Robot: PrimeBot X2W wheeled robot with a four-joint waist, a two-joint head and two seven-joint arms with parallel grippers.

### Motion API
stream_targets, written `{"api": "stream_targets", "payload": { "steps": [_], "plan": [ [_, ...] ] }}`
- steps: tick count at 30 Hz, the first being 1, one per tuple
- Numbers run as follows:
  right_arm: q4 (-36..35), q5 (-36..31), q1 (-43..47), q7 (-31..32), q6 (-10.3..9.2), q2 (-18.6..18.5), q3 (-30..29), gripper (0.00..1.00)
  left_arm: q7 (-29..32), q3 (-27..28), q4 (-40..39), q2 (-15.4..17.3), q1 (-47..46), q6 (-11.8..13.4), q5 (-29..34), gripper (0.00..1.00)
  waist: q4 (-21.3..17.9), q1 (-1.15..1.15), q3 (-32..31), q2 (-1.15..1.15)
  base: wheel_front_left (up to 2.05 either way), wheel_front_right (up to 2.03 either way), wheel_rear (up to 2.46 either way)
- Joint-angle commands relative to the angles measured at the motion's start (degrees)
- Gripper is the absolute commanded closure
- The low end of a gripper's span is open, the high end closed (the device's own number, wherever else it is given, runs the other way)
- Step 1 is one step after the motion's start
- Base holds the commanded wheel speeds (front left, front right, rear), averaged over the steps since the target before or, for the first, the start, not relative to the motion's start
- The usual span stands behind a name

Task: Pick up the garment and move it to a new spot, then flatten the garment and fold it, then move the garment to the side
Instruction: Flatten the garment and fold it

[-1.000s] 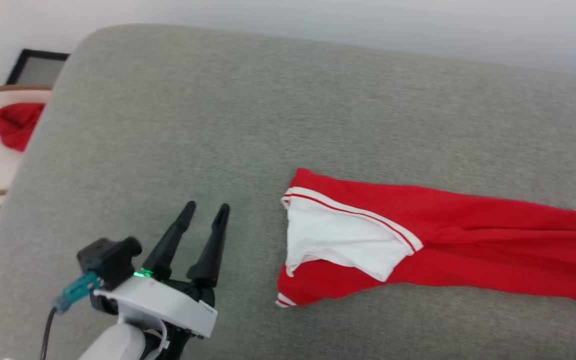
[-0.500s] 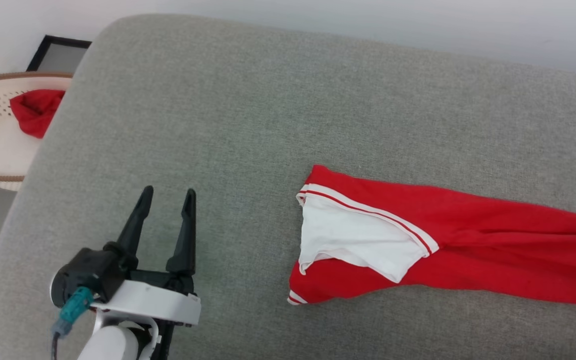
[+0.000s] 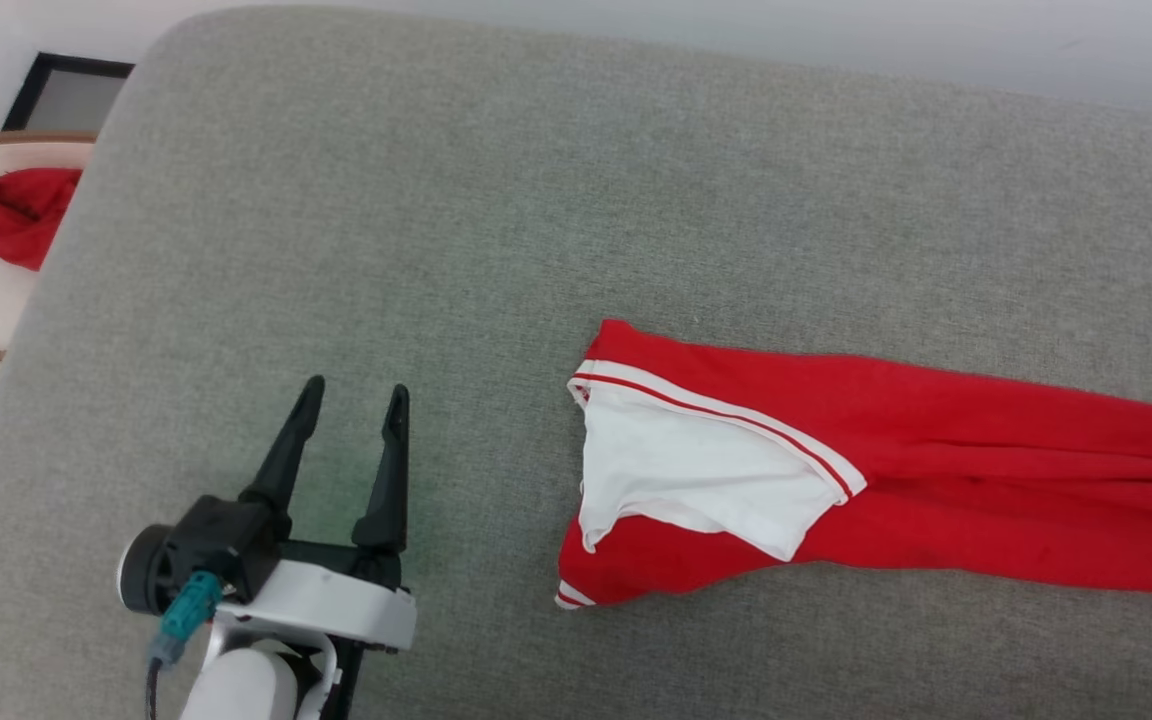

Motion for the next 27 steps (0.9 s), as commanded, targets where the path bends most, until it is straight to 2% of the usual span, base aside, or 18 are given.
{"api": "stream_targets", "payload": {
  "steps": [1, 7, 12, 22, 27],
  "plan": [
    [1.5, -1.0, 2.2, 1.2, -0.06, 4.6, 2.4, 1.0, 0.0, 1.0, 0.5, -0.5, -0.6, -0.7, 1.2, 0.0, -0.3, 0.0, 0.2, 0.0, 0.0, 0.0, 0.0],
    [1.3, -1.7, 0.3, -1.0, -0.08, 4.7, -0.2, 1.0, 0.0, 3.4, 0.7, -1.1, -0.2, -1.6, 2.5, 0.0, -1.6, 0.0, 0.1, 0.0, 0.0, 0.0, 0.0],
    [3.2, -1.8, -0.2, -4.2, -0.28, 2.5, -4.9, 1.0, 0.0, 5.5, -0.4, -1.8, 0.3, -2.3, 3.4, 0.0, -3.3, 0.0, 0.1, 0.0, 0.0, 0.0, 0.0],
    [15.4, -1.6, 1.3, -14.0, -0.08, -2.8, -17.3, 1.0, 0.0, 8.3, -2.3, -2.7, 1.7, -3.2, 5.0, 0.0, -5.9, 0.0, 1.5, 0.0, 0.0, 0.0, 0.0],
    [19.1, -0.7, 0.0, -17.8, -0.07, -3.5, -20.0, 1.0, 0.0, 8.9, -2.3, -2.9, 1.7, -3.7, 5.4, 0.0, -6.7, 0.0, 1.5, 0.0, 0.0, 0.0, 0.0]
  ]
}}
